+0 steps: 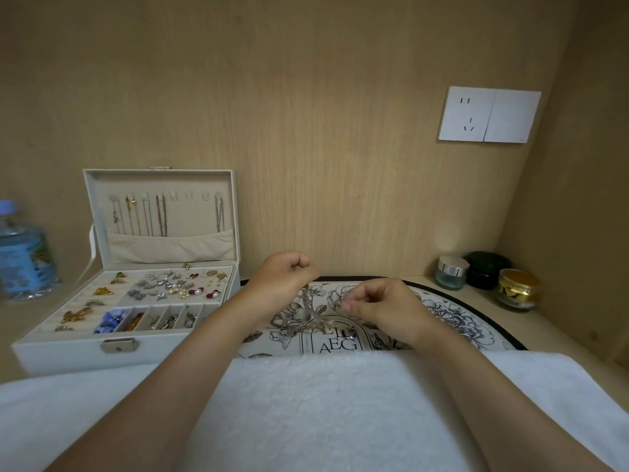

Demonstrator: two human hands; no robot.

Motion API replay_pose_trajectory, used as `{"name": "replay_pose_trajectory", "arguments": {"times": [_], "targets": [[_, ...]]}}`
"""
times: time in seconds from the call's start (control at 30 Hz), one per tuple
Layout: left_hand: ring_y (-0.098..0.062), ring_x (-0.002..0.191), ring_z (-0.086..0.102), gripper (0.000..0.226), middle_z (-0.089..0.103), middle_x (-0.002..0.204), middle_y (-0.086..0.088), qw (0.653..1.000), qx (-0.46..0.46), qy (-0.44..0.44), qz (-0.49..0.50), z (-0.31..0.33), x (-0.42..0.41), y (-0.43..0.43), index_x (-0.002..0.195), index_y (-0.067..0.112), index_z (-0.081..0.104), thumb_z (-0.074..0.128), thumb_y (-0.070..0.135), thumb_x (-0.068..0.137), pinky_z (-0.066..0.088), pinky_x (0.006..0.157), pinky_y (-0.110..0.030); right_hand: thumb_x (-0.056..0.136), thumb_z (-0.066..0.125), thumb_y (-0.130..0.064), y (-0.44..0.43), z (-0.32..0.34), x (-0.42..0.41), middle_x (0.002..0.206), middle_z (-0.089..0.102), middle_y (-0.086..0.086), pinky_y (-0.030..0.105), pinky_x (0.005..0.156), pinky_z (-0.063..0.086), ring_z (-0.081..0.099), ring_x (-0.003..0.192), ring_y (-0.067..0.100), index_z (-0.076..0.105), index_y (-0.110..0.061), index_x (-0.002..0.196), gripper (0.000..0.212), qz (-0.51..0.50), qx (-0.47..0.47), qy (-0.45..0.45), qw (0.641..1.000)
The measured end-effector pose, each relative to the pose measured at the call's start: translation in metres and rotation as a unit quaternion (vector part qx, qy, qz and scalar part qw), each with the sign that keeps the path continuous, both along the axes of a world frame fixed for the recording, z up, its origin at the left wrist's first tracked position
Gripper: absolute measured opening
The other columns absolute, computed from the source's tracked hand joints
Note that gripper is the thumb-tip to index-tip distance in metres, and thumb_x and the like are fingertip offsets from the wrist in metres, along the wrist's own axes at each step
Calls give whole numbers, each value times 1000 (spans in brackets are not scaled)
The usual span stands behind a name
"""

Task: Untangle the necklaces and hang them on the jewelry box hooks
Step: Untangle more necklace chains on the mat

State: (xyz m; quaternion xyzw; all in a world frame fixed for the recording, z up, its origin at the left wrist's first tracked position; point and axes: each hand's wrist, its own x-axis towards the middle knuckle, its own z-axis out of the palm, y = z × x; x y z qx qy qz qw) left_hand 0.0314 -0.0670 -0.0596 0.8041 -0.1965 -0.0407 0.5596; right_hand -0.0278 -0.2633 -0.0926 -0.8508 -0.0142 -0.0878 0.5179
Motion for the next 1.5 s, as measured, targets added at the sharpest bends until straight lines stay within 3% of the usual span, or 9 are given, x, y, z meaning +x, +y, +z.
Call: {"name": "replay_pose_trajectory", "arguments": {"times": [0.2, 0.33, 0.6, 0.73, 0.87, 1.0, 1.07, 1.17, 1.5], "targets": [[-2, 64, 53, 7, 60, 73, 11, 982, 103, -155, 30, -5, 10, 10, 88, 23, 69, 65, 26, 93, 42, 59, -14, 66, 87, -47, 6, -12, 11, 89, 72, -16, 20, 82, 52, 64, 84, -3, 77, -34, 89, 28, 22, -188, 46, 981], [-10, 81, 56, 8, 54, 87, 11, 934, 236, -261, 64, -16, 24, 24, 90, 26, 69, 62, 23, 93, 38, 61, -21, 80, 82, -29, 0, -7, 22, 83, 73, -13, 15, 76, 50, 63, 77, -5, 78, -23, 84, 8, 37, -234, 60, 970], [-17, 84, 57, 18, 55, 92, 1, 854, 397, -316, 118, -30, 45, 25, 100, 18, 72, 54, 14, 97, 46, 65, -28, 94, 61, -15, -27, -3, 51, 95, 70, -9, 20, 78, 49, 62, 89, 9, 67, -26, 84, 16, -15, -265, 52, 963], [-17, 87, 62, 26, 62, 93, 1, 792, 522, -293, 122, -36, 45, 25, 101, 19, 71, 55, 3, 88, 41, 63, -26, 93, 48, -4, -36, -8, 61, 97, 68, -12, 23, 84, 46, 62, 100, 11, 66, -33, 79, 37, -27, -336, 64, 939], [-21, 105, 54, 34, 58, 110, -4, 752, 568, -317, 105, -42, 41, 20, 111, 19, 66, 55, 4, 83, 38, 81, -30, 86, 54, -14, -31, -2, 61, 107, 61, -6, 33, 93, 39, 50, 109, 19, 67, -37, 84, 26, -72, -465, 49, 881], [-17, 112, 49, 30, 57, 117, 3, 827, 449, -334, 59, -47, 44, 10, 121, 30, 64, 58, 19, 93, 38, 93, -33, 82, 64, -21, -20, -11, 63, 108, 58, -12, 31, 98, 41, 48, 108, 13, 73, -39, 103, 30, 6, -391, -13, 920], [-13, 108, 53, 24, 62, 112, 9, 884, 358, -300, 8, -50, 41, 4, 117, 34, 69, 58, 36, 95, 44, 92, -34, 84, 70, -26, -13, -14, 63, 101, 61, -17, 23, 94, 45, 55, 102, 5, 77, -36, 101, 21, 63, -338, -37, 938], [-8, 96, 55, 28, 65, 97, 15, 915, 323, -238, -43, -56, 38, 0, 103, 36, 75, 64, 56, 86, 49, 85, -33, 88, 73, -24, -8, -16, 63, 89, 61, -21, 15, 82, 46, 58, 87, -4, 79, -25, 92, 7, 81, -307, -49, 947], [1, 66, 60, 14, 69, 92, 12, 975, 186, -120, 2, -57, 36, -4, 93, 29, 62, 50, 31, 100, 51, 62, -26, 107, 39, -21, 2, -14, 61, 80, 74, 6, 17, 62, 47, 63, 66, 8, 50, -12, 93, 20, 56, -67, -7, 996]]}}
